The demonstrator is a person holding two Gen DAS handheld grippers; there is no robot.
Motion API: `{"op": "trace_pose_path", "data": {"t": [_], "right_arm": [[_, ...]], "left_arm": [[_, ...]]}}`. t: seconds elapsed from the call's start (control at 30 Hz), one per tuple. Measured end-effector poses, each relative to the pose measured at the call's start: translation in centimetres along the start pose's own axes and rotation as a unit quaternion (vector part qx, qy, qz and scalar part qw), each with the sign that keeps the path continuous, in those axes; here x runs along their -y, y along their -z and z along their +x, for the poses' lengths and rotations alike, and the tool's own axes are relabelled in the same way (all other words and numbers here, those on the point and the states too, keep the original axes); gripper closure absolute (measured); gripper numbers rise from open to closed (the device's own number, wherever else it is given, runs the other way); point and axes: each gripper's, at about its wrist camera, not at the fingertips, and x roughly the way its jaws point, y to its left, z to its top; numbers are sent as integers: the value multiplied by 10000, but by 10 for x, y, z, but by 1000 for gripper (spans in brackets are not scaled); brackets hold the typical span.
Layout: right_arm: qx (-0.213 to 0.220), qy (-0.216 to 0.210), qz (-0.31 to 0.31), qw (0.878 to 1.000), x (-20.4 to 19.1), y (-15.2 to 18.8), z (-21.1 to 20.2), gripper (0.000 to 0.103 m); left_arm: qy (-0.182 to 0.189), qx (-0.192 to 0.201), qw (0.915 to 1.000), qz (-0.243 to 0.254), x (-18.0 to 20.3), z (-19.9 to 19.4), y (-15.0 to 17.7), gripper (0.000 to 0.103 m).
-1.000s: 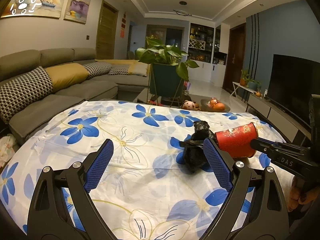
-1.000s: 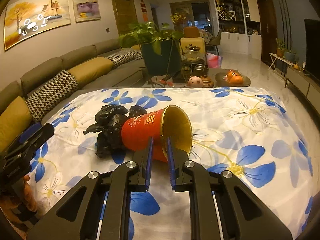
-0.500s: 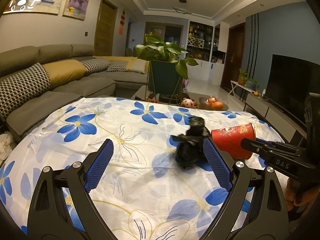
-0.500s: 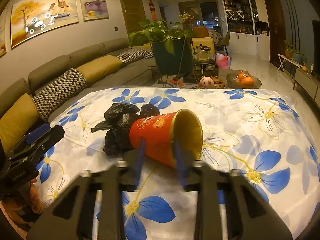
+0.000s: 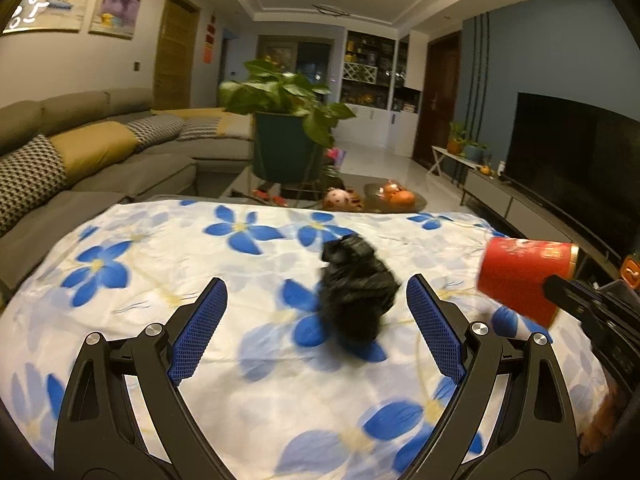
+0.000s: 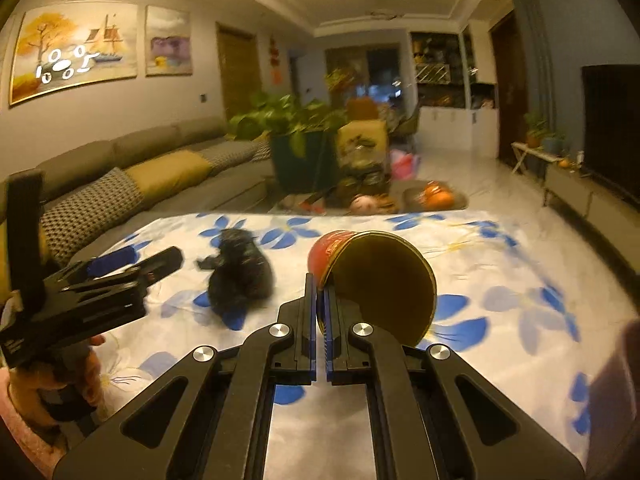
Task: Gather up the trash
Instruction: 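Grasp the black plastic bag with the left tool while the right grasps the red cup, then carry the black bag and red cup over the grey bin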
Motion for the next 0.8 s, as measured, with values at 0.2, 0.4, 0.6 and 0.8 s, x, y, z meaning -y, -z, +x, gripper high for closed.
{"op": "trace_pose_path", "data": {"t": [0.2, 0.4, 0.6, 0.8], "right_arm": [[178, 428, 154, 9988, 16, 6, -17, 99], [155, 638, 365, 9972, 31, 14, -23, 99], [245, 772, 409, 9959, 31, 17, -40, 99], [387, 827, 454, 9948, 28, 19, -67, 99]], "left_arm": [[27, -514, 9985, 166, 18, 45, -2, 43], [51, -799, 9964, 295, 23, 60, 9, 101], [94, -455, 9984, 309, 30, 38, 13, 102], [9, -11, 9991, 415, 44, -12, 12, 102]]}}
